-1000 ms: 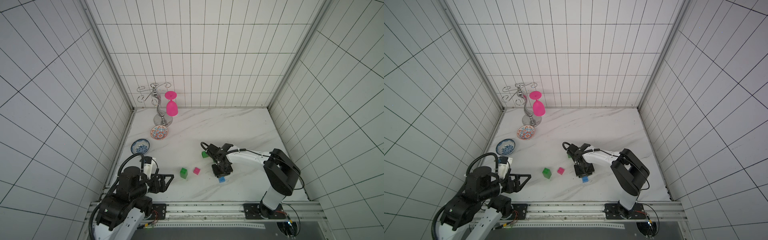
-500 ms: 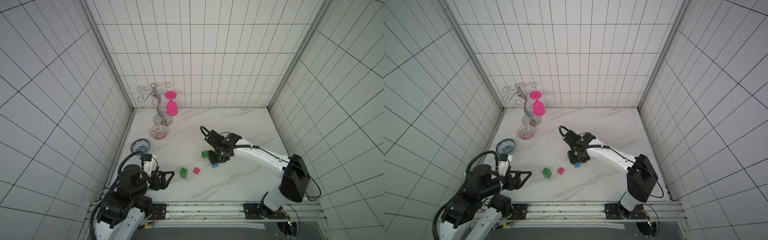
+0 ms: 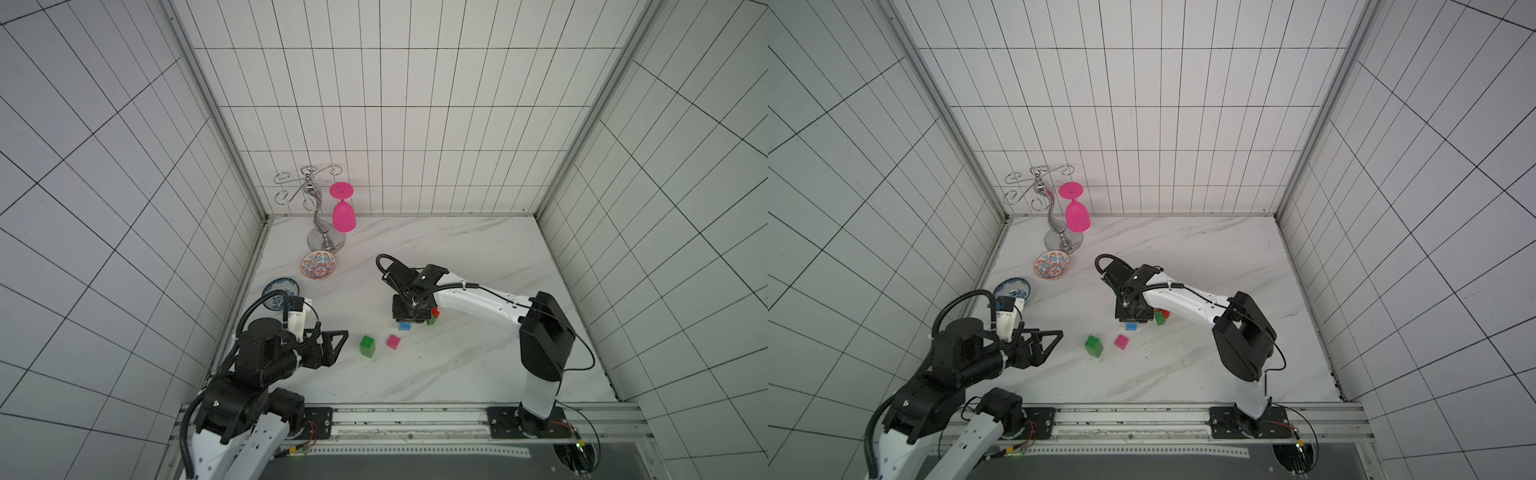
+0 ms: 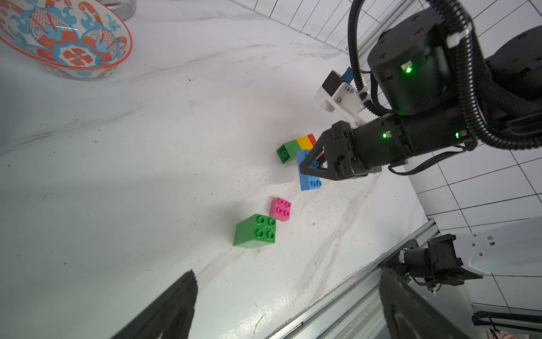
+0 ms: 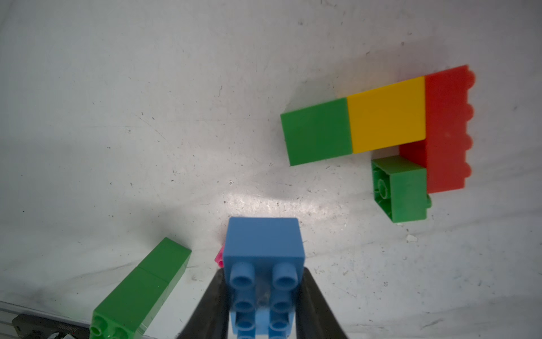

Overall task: Assemble the letter r with lego
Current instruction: Assemble the lego brick with the lego brick.

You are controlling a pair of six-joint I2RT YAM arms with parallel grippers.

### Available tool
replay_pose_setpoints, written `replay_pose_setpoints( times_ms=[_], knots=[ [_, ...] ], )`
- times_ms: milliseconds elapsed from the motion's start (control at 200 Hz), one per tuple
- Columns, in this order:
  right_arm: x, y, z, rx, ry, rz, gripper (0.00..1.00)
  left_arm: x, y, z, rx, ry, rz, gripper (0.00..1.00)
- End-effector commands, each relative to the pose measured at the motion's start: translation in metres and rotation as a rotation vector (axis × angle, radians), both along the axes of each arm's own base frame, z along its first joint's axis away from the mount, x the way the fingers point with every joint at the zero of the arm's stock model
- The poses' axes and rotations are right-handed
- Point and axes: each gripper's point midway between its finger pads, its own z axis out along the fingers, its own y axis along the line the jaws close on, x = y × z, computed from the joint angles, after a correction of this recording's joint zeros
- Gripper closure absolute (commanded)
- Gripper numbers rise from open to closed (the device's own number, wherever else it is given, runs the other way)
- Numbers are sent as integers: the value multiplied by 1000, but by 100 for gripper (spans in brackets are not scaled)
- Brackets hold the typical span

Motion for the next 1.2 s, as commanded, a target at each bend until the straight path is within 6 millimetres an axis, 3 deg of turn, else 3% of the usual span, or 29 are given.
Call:
replay_pose_setpoints(
  times_ms=[0,390,895,1194],
  knots=[
    [1,15,1,20,15,-70,100,9,1,21,29,-103,-8,3],
    [5,19,-21,-46,27,-122,100,7,3,16,29,-109,-2,3],
    [-8,21,-39,-20,112,-216,100,6,7,18,27,-123,27,3],
    [-15,8,-51,-32,128,-302,100,5,8,22,22,-140,28,3]
  ],
)
